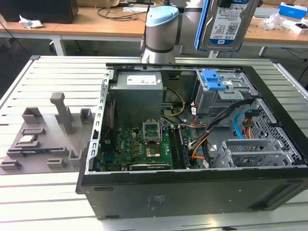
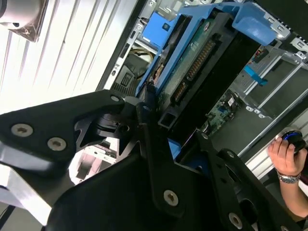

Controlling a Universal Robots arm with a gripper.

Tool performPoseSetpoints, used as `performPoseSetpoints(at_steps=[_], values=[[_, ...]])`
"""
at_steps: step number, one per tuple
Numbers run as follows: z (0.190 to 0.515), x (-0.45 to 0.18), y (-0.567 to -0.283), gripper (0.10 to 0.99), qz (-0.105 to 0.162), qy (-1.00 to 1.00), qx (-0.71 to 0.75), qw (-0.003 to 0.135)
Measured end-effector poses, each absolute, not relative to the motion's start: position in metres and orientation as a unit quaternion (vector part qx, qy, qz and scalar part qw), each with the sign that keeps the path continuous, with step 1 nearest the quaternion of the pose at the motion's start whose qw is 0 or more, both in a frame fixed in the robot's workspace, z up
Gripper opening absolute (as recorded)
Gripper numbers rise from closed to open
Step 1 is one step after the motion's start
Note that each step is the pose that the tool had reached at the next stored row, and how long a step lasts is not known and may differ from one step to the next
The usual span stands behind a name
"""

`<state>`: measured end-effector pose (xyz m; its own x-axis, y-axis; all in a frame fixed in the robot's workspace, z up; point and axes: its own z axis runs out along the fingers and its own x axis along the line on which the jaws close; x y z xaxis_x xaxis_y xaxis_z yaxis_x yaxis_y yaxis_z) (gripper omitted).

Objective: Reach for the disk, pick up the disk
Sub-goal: 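Pick up the disk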

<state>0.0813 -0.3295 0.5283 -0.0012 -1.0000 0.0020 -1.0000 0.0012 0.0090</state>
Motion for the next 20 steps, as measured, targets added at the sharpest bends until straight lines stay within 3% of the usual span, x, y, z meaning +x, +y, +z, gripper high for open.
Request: performPoseSetpoints(at_steps=[20], values=[[0.528, 0.141, -0.329, 0.365, -0.002, -0.708, 0.707, 0.004]])
